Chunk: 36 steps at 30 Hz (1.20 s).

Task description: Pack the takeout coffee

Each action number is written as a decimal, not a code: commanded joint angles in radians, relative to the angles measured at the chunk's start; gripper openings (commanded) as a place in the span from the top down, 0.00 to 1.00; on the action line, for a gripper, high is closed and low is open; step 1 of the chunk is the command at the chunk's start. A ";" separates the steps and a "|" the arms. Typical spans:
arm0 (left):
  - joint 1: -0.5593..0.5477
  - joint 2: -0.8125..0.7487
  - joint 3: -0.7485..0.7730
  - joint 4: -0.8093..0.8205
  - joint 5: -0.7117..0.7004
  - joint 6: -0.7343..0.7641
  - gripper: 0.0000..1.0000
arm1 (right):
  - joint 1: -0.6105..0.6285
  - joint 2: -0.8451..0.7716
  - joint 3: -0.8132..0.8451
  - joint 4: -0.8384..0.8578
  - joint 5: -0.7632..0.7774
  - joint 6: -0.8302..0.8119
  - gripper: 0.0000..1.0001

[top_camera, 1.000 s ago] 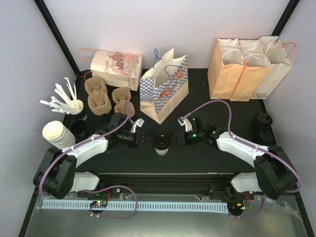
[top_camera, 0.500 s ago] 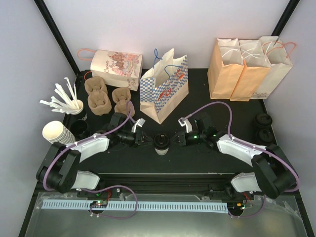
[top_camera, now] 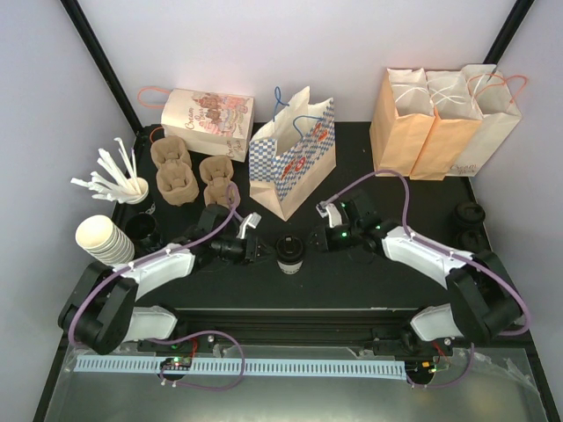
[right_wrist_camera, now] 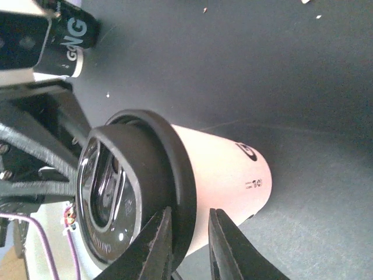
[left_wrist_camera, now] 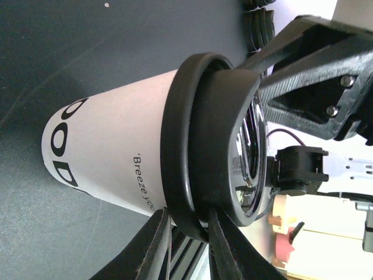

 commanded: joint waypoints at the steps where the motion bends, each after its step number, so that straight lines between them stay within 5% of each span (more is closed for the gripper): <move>1: -0.069 -0.011 -0.033 -0.163 -0.190 -0.008 0.79 | 0.036 0.092 0.061 -0.102 0.095 -0.062 0.79; 8: -0.066 -0.079 0.040 -0.272 -0.199 0.027 0.58 | 0.036 0.100 0.155 -0.179 0.128 -0.104 0.75; 14: -0.047 -0.118 0.149 -0.390 -0.228 0.071 0.52 | 0.036 0.064 0.200 -0.259 0.174 -0.131 0.72; 24: 0.025 -0.136 0.171 -0.428 -0.184 0.119 0.58 | 0.038 -0.070 0.116 -0.254 0.169 -0.076 0.70; 36: 0.039 0.020 0.240 -0.346 -0.089 0.183 0.59 | 0.048 -0.137 -0.033 -0.088 0.065 0.063 0.68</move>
